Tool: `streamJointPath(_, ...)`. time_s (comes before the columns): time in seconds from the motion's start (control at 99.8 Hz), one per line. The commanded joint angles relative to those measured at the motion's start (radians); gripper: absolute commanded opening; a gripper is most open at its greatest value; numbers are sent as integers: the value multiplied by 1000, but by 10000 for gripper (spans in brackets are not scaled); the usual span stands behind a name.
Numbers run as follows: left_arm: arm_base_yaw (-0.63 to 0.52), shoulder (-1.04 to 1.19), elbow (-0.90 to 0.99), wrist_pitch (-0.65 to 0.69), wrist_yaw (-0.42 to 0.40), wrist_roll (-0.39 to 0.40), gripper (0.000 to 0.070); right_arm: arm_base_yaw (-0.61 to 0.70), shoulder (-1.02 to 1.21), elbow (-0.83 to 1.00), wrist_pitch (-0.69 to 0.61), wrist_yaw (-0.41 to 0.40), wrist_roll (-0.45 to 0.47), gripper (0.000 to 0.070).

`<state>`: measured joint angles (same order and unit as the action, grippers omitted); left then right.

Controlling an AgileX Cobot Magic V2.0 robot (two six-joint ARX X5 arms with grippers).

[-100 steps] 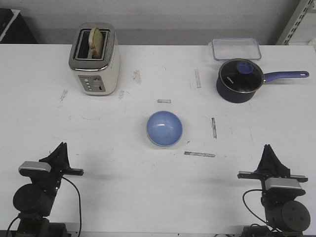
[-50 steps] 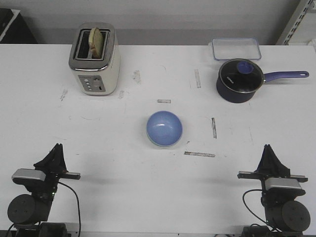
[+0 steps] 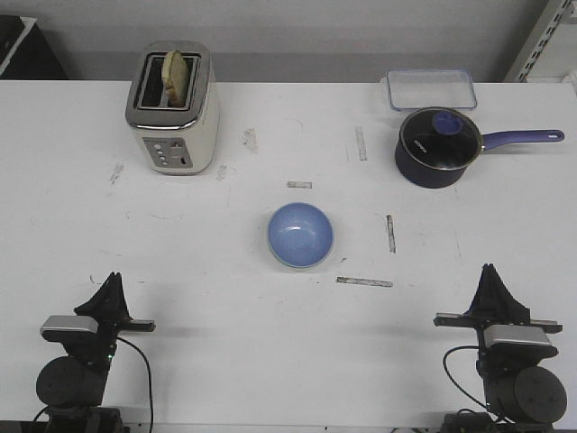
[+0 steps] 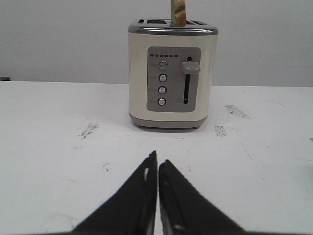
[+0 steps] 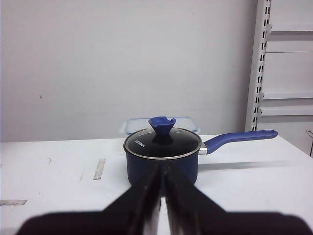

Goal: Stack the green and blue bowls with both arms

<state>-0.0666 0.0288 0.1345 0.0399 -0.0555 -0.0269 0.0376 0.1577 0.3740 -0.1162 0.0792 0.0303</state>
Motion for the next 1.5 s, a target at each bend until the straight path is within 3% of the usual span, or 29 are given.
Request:
streamJointPath(0.0,2,-23,-14,13,-6,16,1,1,-1,5,11,0,-5,4)
streamJointPath(0.17,4,-26,-51,26,-5,15,1,1,-1,5,11,0,-5,4)
streamJointPath(0.291,4,-26,-124,157,-4,16,2,1,-1,5,11,0,-5,4)
streamJointPath(1.494,3,-26,-122,119,3,12,2,1,-1,5,11,0,-5,4)
